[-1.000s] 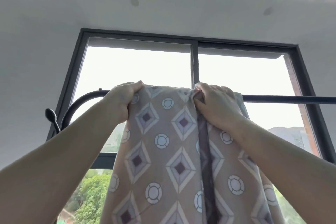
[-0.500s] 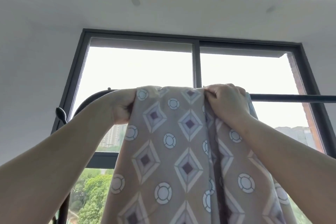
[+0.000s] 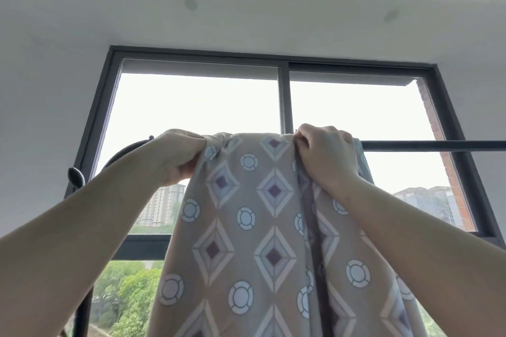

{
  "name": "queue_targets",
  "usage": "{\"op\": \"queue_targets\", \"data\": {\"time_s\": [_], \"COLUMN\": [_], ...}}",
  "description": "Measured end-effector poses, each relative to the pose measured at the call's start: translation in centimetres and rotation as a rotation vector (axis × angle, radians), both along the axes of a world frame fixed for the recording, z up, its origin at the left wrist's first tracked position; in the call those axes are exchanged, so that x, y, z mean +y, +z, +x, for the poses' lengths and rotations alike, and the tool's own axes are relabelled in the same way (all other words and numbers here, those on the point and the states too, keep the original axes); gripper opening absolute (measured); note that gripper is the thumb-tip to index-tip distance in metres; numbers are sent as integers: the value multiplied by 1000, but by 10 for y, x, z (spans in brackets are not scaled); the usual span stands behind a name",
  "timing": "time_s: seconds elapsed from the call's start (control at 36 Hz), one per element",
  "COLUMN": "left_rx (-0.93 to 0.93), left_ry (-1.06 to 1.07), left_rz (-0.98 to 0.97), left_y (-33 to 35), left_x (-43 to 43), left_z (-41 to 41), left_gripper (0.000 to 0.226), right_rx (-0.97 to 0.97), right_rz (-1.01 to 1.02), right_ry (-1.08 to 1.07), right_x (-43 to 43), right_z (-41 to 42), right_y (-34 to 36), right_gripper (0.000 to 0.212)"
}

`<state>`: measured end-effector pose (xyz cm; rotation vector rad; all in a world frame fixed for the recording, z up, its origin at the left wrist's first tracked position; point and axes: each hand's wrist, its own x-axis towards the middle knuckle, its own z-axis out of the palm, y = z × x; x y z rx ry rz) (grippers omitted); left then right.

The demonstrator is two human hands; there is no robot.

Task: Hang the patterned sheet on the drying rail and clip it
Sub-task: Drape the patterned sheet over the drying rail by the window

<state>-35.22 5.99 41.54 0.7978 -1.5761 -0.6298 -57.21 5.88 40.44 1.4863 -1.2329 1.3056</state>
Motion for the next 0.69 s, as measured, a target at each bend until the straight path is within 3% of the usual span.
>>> {"op": "queue_targets", "data": {"time_s": [0.11, 0.28, 0.53, 0.64, 0.69], "left_rx": [-140, -173, -16, 190, 194], "left_ry": [251, 409, 530, 644, 642], "left_rz": [-151, -229, -202, -134, -118], "left_y": [6, 13, 20, 16, 14], "left_x": [0, -3, -22, -37, -44], "left_z": [-3, -3, 16, 63, 72], "left_gripper": [18, 17, 18, 22, 22], "right_rx": [26, 95, 44, -102, -175], "right_rz": [-21, -53, 77, 131, 154], "right_ry": [-48, -140, -127, -180, -223], "right_x": [-8, -14, -14, -13, -12], "right_z": [-2, -8, -29, -56, -57], "right_y": [2, 6, 8, 6, 7], "right_gripper": [25, 20, 19, 19, 20]}}
